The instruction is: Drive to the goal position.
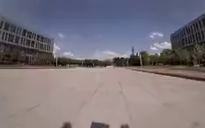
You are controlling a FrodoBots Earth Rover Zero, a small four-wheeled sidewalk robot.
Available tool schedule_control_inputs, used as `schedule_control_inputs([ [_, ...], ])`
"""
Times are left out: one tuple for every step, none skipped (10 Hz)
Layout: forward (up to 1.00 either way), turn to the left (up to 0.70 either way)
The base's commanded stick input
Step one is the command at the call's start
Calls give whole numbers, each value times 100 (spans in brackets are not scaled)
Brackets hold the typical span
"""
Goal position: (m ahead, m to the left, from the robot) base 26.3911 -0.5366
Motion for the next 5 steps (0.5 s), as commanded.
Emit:
schedule_control_inputs([
  [100, 0],
  [100, 0],
  [100, 0],
  [100, 0],
  [100, 0],
])
